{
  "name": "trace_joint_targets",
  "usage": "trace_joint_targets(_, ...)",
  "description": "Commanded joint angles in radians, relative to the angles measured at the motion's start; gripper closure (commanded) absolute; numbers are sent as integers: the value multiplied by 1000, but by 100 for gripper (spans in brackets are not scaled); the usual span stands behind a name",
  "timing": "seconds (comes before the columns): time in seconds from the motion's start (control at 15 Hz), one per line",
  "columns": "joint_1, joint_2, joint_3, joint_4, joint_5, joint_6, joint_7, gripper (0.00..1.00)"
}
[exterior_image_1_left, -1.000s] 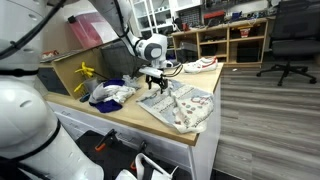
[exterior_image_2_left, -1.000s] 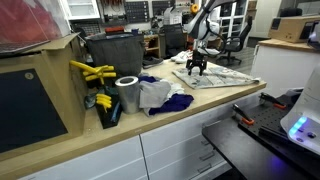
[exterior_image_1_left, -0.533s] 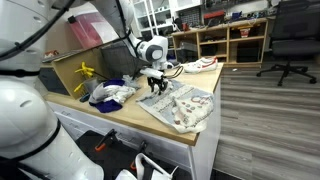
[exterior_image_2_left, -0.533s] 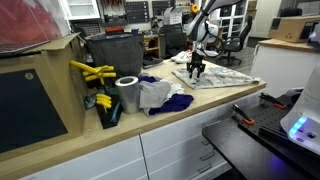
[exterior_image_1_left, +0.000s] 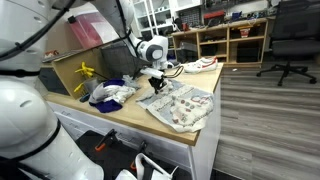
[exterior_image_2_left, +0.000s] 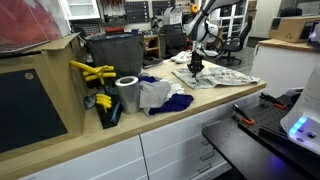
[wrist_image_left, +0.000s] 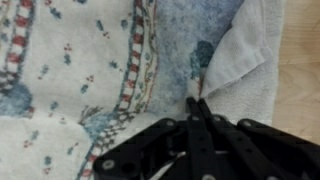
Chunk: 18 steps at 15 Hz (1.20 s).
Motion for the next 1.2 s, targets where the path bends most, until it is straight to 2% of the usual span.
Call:
trace_joint_targets(0.0, 3, -7, -3, 4, -8, -27, 2, 73)
trace_joint_targets(0.13, 4, -14, -3, -5, -15, -25, -4, 62)
trace_joint_targets(0.67, 4, -51, 5, -30, 8, -28, 12, 3)
trace_joint_targets(0.73, 6, -52, 6, -30, 10, -32, 19, 0)
trace_joint_targets(1.13, 21, -50, 13, -27, 46, -67, 86, 0)
